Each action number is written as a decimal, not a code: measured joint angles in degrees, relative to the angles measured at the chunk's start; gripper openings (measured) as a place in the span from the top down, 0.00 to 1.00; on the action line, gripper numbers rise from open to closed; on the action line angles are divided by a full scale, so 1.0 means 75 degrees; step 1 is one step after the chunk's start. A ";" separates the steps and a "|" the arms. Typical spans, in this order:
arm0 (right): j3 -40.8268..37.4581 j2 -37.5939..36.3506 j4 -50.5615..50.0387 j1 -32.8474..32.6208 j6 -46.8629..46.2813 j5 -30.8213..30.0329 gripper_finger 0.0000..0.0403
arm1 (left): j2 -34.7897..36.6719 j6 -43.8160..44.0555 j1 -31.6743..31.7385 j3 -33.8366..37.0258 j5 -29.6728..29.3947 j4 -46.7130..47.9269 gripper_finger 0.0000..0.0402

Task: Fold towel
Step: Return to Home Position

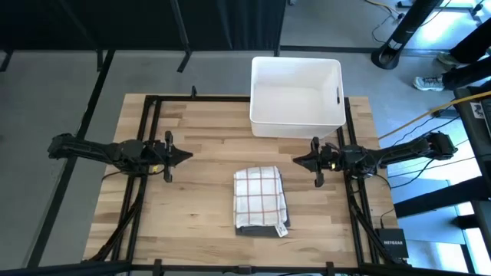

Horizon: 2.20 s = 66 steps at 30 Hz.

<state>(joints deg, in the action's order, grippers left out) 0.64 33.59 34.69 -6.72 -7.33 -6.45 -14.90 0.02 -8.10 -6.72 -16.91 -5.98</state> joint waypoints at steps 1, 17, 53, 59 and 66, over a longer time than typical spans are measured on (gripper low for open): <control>0.0000 -0.0106 -0.0113 0.0000 0.0038 0.0017 1.00 | 0.0098 -0.0004 0.0000 0.0034 0.0000 0.0055 1.00; -0.0012 -0.3901 -0.3765 0.0000 0.0015 -0.0153 1.00 | 0.1956 0.0348 0.0139 0.0361 0.0192 0.1516 1.00; -0.0023 -0.4313 -0.4321 0.0000 0.0005 -0.0257 0.92 | 0.1903 0.0576 0.0143 0.0530 0.0254 0.1291 1.00; -0.0023 -0.4313 -0.4318 0.0000 0.0003 -0.0257 0.92 | 0.1903 0.0584 0.0143 0.0530 0.0254 0.1296 1.00; -0.0023 -0.4313 -0.4313 0.0000 0.0003 -0.0257 0.92 | 0.1903 0.0599 0.0143 0.0530 0.0254 0.1297 1.00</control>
<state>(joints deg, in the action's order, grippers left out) 0.47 1.23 2.35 -6.72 -7.31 -8.38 -0.62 4.51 -7.03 -2.74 -15.00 3.75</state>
